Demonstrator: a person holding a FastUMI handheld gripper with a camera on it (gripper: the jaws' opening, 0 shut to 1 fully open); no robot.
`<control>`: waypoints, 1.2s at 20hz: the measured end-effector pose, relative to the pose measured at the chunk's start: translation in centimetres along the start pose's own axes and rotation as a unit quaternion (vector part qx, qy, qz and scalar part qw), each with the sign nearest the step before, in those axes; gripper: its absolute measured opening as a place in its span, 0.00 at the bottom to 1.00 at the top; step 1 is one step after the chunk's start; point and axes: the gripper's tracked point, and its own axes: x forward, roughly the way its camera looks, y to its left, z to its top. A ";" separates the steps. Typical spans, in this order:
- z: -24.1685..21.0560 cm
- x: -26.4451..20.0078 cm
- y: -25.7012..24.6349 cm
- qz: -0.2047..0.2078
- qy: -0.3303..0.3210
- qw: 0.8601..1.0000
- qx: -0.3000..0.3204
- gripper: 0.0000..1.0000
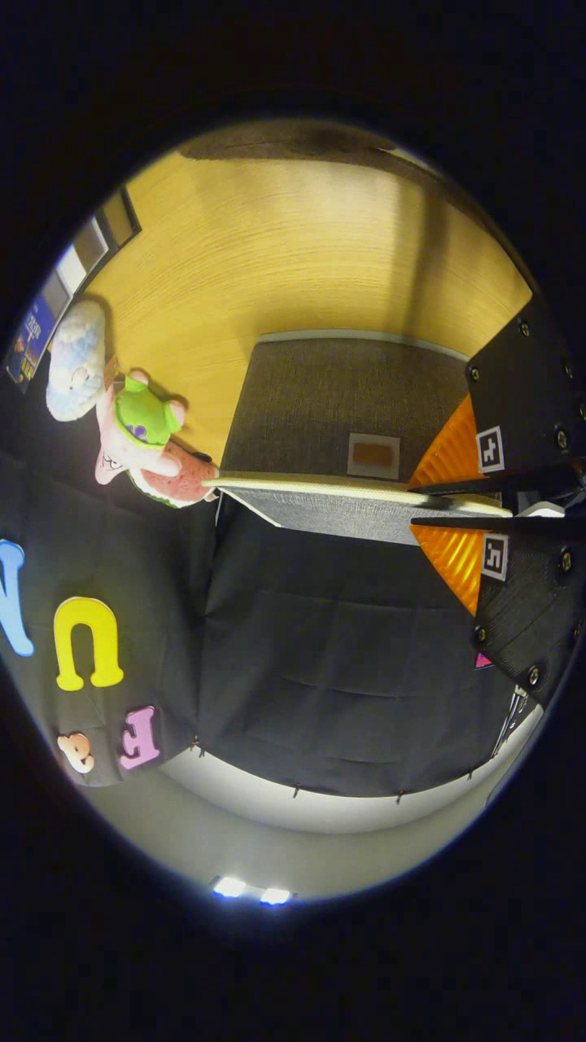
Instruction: Open the storage box then place both shoes into the box .Put the left shoe in first, then the right shoe, with the right side of both shoes facing outward in a uniform manner.
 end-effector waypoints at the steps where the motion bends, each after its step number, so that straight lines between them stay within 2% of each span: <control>1: 0.9 -0.9 -1.0 -0.023 -0.007 1.000 -0.018 0.13; 2: 0.8 -1.5 -0.8 -0.033 -0.008 0.999 -0.035 0.02; 3: 0.2 -0.2 -0.6 -0.039 0.001 0.998 -0.042 0.02; 7: 1.2 -0.3 1.2 -0.062 0.005 0.996 -0.058 0.02; 13: 2.3 0.8 9.5 -0.029 0.019 0.996 -0.084 0.02; 19: 3.0 6.6 16.8 -0.007 0.039 0.990 -0.134 0.02; 23: 2.2 12.6 20.2 -0.036 0.060 0.984 -0.161 0.02; 24: 2.2 14.2 20.7 -0.046 0.060 0.982 -0.176 0.06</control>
